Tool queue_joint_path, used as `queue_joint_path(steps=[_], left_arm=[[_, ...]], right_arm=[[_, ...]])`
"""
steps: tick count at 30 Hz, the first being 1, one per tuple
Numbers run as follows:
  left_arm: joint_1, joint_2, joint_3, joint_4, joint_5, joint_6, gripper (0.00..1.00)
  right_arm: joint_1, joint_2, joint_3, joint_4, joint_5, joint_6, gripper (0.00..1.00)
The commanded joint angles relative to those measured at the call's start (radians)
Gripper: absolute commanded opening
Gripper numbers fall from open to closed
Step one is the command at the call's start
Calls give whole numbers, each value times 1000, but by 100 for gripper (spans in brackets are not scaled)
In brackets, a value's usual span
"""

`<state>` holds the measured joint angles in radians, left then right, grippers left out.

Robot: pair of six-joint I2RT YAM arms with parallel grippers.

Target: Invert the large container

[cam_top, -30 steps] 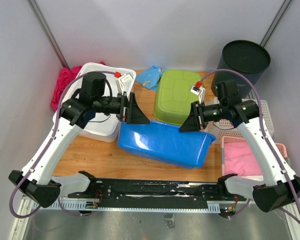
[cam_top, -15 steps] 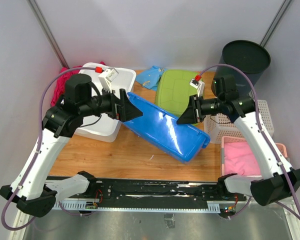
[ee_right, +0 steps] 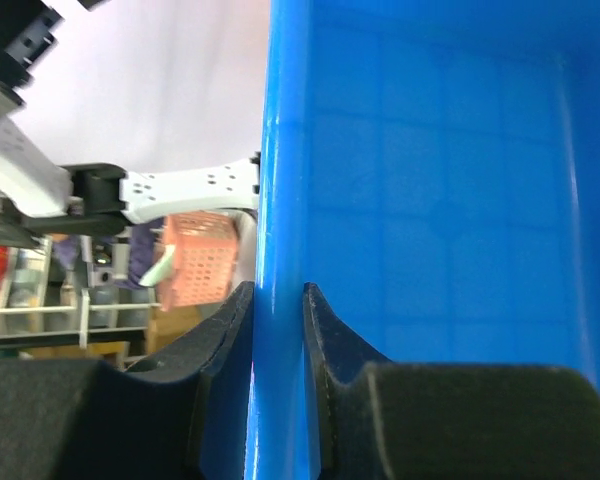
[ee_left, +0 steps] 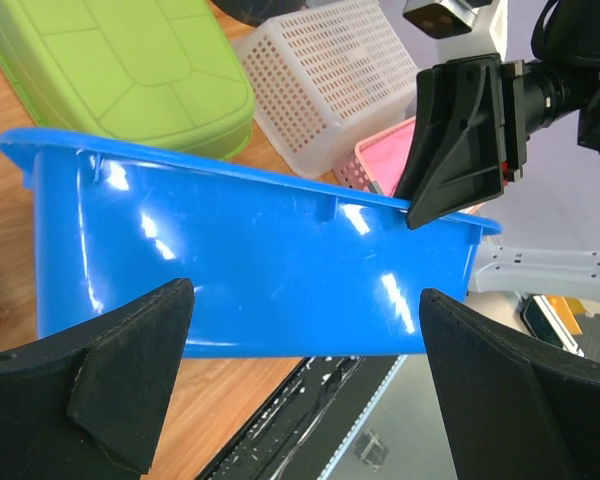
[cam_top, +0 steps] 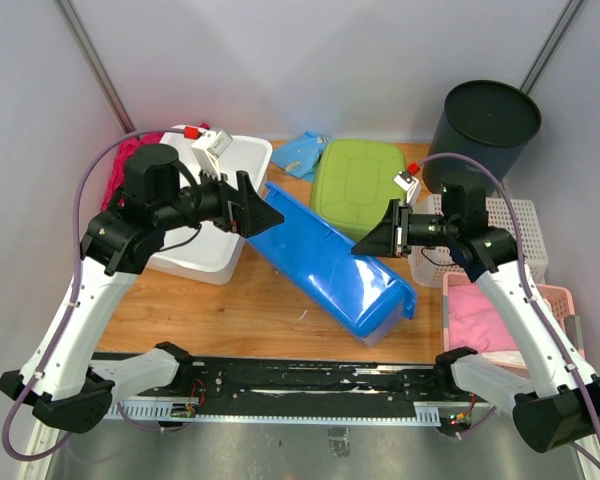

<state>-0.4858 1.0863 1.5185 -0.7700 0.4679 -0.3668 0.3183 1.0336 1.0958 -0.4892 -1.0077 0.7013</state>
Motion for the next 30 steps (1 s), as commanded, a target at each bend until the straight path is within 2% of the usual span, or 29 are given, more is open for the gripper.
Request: queue_joint_path(steps=[1,8,16,19,25,28,30], left_arm=[[-2,-3,32,35,11,3,99],[-2,8,60,38,34,-2,99],[-2,15,56,37,73,-6,99],[-2,17,40,37,80,-5,99],[-2,21,2,37,135,20,99],[-2,17,-40,37,189,50,99],[-3,15,-65,37,169,57,99]], right_arm=[[-7,-31,11,257,-162,326,1],[-10,-20,51,208,-210,391,1],[-87,-16,-144,267,-173,516,1],[-143,-3,-205,258,-156,514,1],[-257,45,-252,149,-109,375,1],[-268,62,-210,94,-100,267,1],[-268,66,-147,12,-77,154,8]])
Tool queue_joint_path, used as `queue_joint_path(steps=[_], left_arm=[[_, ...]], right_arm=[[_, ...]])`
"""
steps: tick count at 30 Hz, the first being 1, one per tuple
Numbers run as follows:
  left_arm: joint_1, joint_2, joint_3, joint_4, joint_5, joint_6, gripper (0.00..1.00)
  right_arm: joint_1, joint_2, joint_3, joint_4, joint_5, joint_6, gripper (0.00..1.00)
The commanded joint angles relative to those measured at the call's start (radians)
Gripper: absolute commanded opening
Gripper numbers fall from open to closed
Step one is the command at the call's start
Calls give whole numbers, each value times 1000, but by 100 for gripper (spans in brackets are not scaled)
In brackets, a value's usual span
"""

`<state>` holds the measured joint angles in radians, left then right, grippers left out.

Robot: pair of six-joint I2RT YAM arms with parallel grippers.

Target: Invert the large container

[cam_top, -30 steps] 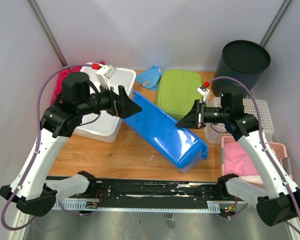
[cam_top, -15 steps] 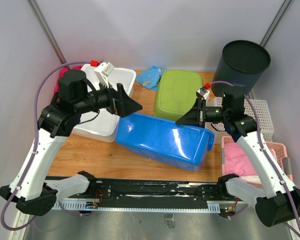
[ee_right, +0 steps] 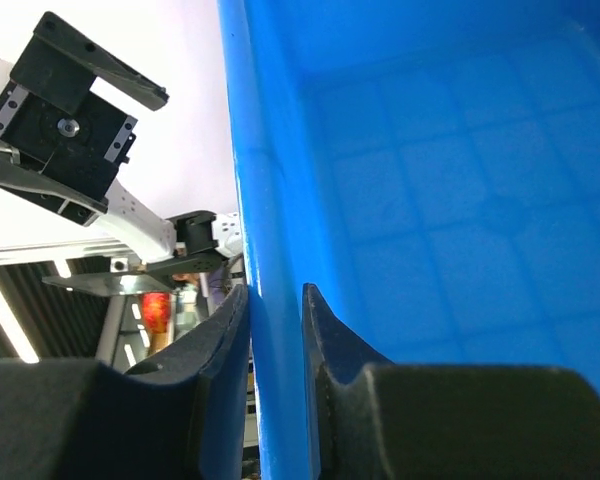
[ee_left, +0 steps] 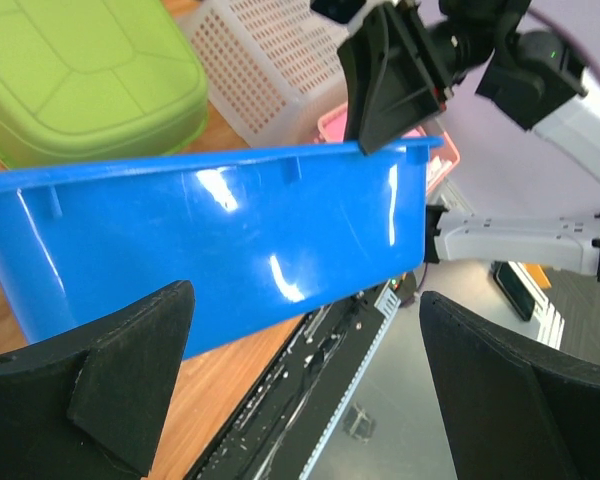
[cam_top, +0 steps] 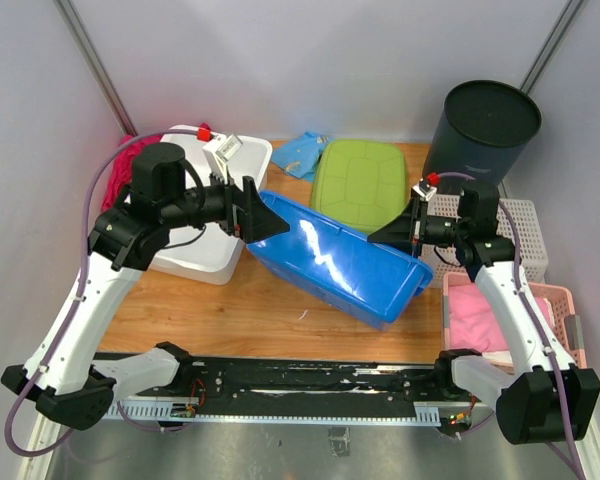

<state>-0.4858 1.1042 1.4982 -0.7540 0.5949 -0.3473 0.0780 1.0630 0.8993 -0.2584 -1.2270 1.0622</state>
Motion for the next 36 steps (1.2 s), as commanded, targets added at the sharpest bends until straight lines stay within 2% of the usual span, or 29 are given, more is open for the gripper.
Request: queue_joint_path(steps=[1,4,6,7,10,13,17,19,24,29,36], left_arm=[[-2,-1,-54,21,39,39,99],[-2,18,-72,28,43,33,99],[-2,29,-85,41,52,25,99],[-2,32,-93,49,54,19,99],[-2,33,-113,82,54,3,99],[-2,32,-120,95,56,-2,99],[-2,25,-119,97,48,-2,99],[-2,22,-117,97,42,-4,99],[-2,16,-116,97,37,-7,99],[-2,8,-117,104,41,-16,99],[-3,-4,-139,131,45,-44,99]], right_arm=[[-27,36,87,-273,158,-271,15],[-25,27,190,-415,222,-429,49],[-14,12,249,-467,266,-520,63],[-3,3,268,-488,289,-564,67],[40,-36,311,-519,356,-677,69],[109,-116,312,-471,440,-795,64],[188,-287,194,-258,597,-919,67],[201,-334,166,-191,618,-965,69],[220,-318,189,-153,603,-1074,71],[268,-321,125,7,607,-1184,76],[337,-245,177,-105,648,-1344,76]])
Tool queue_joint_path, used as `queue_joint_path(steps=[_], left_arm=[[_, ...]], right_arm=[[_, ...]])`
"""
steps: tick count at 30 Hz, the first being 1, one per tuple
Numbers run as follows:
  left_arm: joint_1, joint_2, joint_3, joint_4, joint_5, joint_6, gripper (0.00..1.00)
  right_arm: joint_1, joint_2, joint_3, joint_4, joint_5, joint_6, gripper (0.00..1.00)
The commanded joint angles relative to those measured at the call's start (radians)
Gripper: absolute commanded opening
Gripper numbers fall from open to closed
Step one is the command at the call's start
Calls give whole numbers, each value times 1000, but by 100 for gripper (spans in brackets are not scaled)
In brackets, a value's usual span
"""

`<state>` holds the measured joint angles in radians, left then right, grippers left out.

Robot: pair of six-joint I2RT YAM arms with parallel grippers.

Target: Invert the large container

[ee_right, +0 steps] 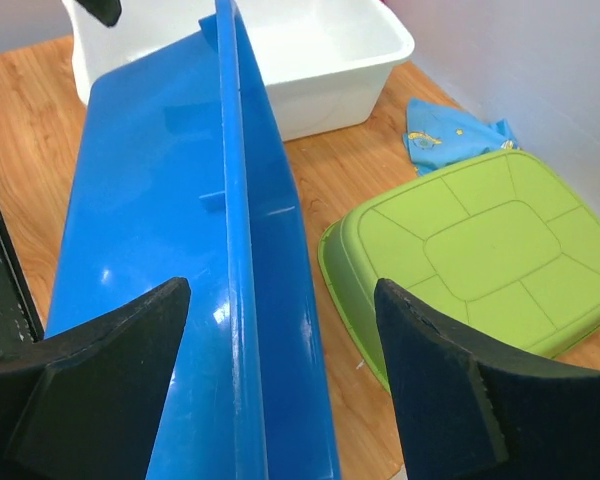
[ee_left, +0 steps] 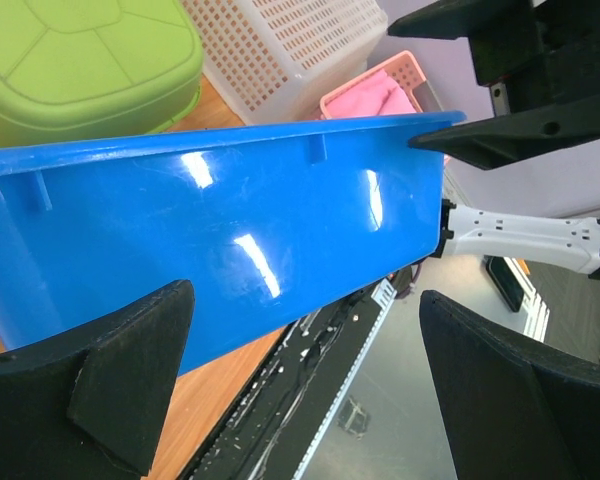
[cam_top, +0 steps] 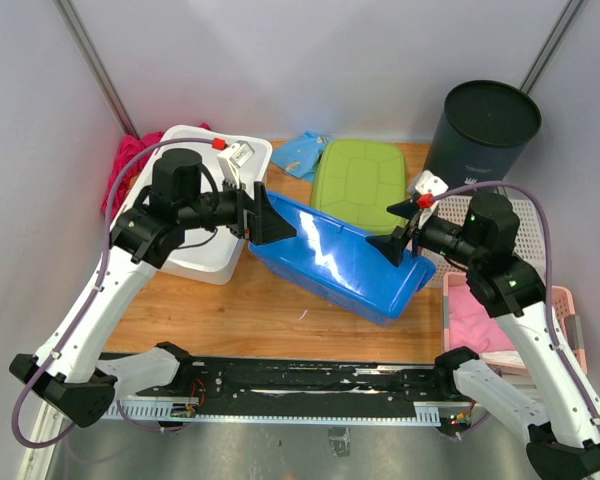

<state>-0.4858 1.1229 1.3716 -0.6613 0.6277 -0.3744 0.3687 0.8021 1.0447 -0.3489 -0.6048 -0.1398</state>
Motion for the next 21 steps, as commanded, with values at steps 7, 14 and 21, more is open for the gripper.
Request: queue_joint_path(steps=[7,14,21], left_arm=[[-2,-20,-14,41,14,-19,99],[-2,-26,-40,60,22,-31,99],[-2,-33,-44,63,22,-28,99]], right_arm=[[93,32,-13,-37,80,-183,69],[98,88,-5,-54,68,-166,45],[99,105,-1,-85,92,-144,24]])
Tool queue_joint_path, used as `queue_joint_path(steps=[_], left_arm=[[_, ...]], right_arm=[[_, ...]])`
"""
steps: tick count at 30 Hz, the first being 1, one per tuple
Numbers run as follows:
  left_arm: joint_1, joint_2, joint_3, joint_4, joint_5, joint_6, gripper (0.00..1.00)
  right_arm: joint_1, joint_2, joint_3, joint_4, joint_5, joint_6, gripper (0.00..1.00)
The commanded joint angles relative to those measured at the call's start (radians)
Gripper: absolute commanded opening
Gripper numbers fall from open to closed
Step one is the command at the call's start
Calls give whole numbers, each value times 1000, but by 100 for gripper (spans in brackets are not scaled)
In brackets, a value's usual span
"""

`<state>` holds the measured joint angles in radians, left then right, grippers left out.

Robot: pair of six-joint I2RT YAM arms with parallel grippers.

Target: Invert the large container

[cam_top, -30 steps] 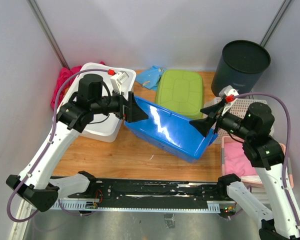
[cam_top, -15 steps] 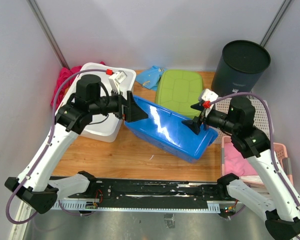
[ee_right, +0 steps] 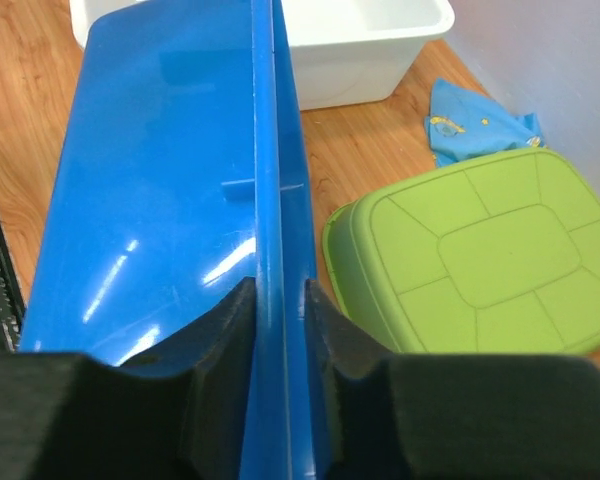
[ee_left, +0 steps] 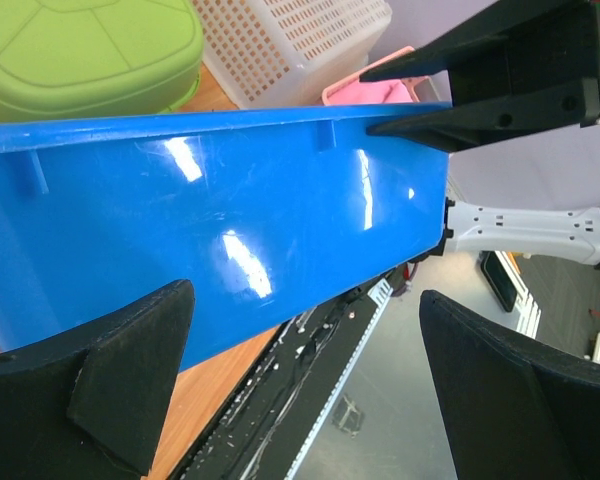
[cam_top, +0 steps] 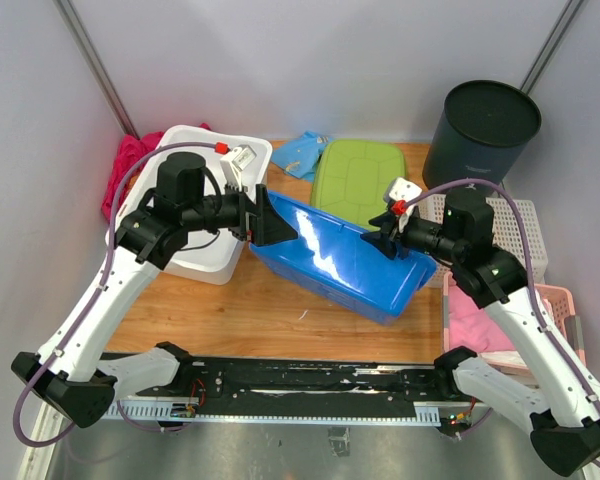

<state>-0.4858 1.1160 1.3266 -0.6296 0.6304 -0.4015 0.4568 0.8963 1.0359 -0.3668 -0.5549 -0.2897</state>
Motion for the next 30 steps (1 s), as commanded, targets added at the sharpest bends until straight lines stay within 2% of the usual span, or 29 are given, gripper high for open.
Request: queue_joint_path(steps=[1,3,5,12,22,26,30], left_arm=[[-2,-27,3,31,21,1,99],[-3,-28,7,30,24,2,99],[-3,-29,11,30,29,-1,99],[-2,-41,47,33,61,-25,99],[-2,-59,66,25,54,-5,99],[-3,-53,129,-1,51,12,99],[-2,-44,189,-31,49,34,99]], right_arm=[[11,12,19,-75,38,16,19],[10,17,41,-96,8,32,6],[11,32,79,-131,-16,65,1],[10,154,261,-344,-150,182,1],[-57,165,298,-327,-354,453,0],[-92,171,335,-331,-467,580,1],[-136,203,353,-374,-563,615,1]])
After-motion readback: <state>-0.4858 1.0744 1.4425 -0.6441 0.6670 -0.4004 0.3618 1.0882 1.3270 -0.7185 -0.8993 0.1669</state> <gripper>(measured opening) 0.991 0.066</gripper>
